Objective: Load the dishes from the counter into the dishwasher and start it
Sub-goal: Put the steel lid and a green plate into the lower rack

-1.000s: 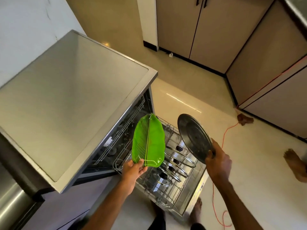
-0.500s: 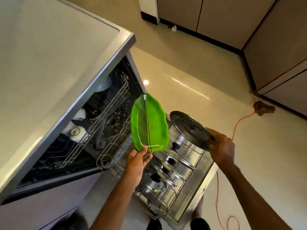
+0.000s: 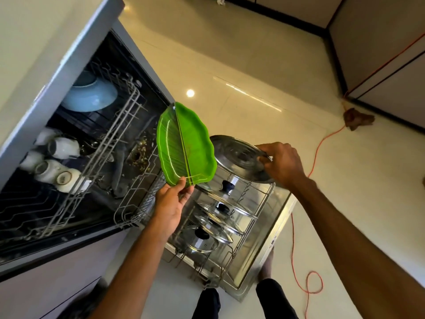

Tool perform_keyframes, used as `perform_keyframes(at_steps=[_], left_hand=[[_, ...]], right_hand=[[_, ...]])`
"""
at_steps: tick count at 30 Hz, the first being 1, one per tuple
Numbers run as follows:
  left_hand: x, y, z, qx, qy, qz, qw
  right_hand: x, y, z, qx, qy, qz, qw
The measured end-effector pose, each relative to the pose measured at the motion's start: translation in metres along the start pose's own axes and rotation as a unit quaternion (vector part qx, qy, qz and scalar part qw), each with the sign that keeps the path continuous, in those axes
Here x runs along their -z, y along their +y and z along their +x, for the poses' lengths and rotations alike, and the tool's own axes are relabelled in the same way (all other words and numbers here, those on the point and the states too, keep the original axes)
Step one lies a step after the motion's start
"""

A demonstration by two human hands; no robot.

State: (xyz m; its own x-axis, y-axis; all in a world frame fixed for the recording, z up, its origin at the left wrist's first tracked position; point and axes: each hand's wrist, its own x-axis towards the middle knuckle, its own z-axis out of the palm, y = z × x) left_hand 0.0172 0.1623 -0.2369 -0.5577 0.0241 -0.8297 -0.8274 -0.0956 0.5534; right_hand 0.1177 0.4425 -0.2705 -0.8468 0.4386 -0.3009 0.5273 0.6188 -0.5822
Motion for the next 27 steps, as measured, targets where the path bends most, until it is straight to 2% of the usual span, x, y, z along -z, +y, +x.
perform_keyframes(at_steps=[5, 14, 22, 27], left_hand=[[0.001, -0.004, 0.004, 0.005, 0.000, 0.005, 1.000], [0.000, -0.007, 0.011, 0.008, -0.004, -0.005, 1.000], [-0.003, -0.011, 0.013, 0.017, -0.003, -0.007, 1.000], [0.002, -0.013, 0.017, 0.026, -0.003, -0.005, 1.000]], right_hand=[[-0.008, -0.001, 0.006, 0.000, -0.052, -0.055, 0.997], [-0.027, 0.005, -0.004, -0.025, -0.051, -0.042, 0.997], [-0.080, 0.013, -0.024, -0.051, -0.089, -0.040, 0.994], [-0.081, 0.019, -0.019, -0.073, -0.103, -0.027, 0.992]])
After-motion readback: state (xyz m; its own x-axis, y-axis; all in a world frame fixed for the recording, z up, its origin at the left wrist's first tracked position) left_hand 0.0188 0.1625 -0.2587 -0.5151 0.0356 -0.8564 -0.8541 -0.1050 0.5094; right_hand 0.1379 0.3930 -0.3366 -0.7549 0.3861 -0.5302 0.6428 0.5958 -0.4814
